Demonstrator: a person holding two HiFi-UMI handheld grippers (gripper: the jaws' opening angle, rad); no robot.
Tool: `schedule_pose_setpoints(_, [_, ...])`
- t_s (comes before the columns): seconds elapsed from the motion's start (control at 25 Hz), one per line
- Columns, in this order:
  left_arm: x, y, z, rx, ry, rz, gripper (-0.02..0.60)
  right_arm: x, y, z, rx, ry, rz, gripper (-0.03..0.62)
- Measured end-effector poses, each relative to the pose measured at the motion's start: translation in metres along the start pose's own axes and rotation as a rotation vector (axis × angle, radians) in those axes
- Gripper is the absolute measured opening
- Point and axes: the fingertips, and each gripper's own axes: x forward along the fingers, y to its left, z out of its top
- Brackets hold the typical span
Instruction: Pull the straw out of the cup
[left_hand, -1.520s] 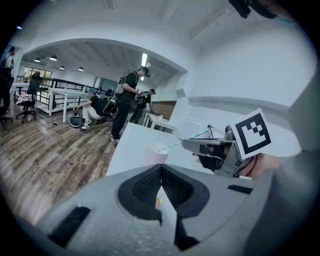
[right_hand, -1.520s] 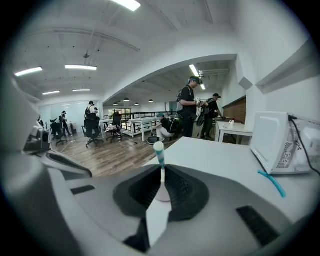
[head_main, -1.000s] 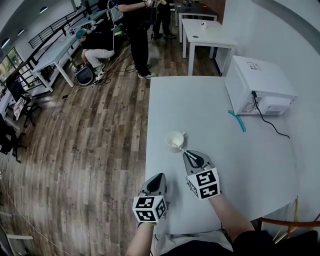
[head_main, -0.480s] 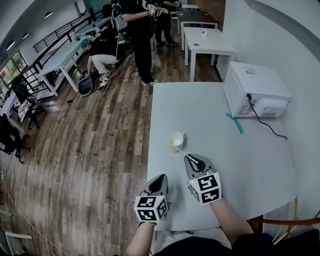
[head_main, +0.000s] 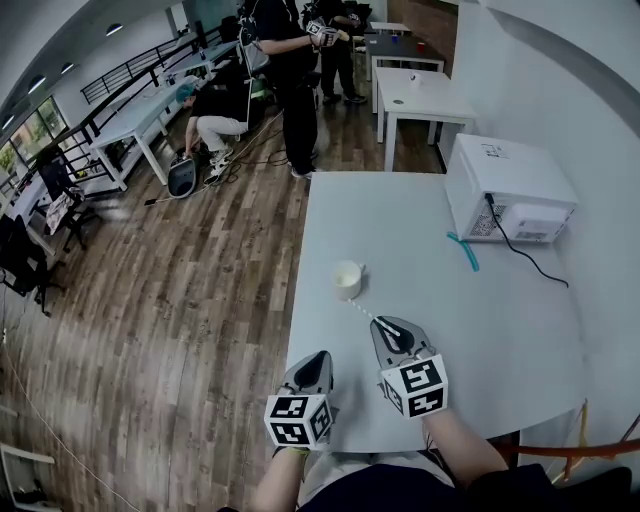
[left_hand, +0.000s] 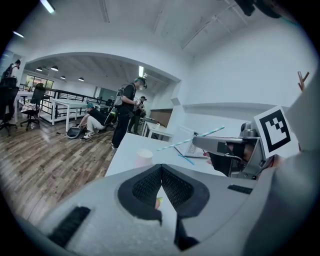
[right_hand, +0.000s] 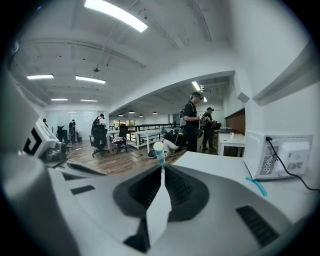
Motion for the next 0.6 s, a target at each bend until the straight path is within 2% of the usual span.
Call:
schedule_pose_setpoints(0.32, [-0.03,-0.028,-0.012,-0.013,-0.014,0.036,0.018,-0.051,0.007,0.0,0.007,-0.024,0.039,0.043])
schedule_pose_setpoints(0.6, [-0.05,-0.053,-0.021,0.012,-0.018,0.032,0.018,-0.092,0.013,-0.007,0.022,-0.042,0.047,0.043])
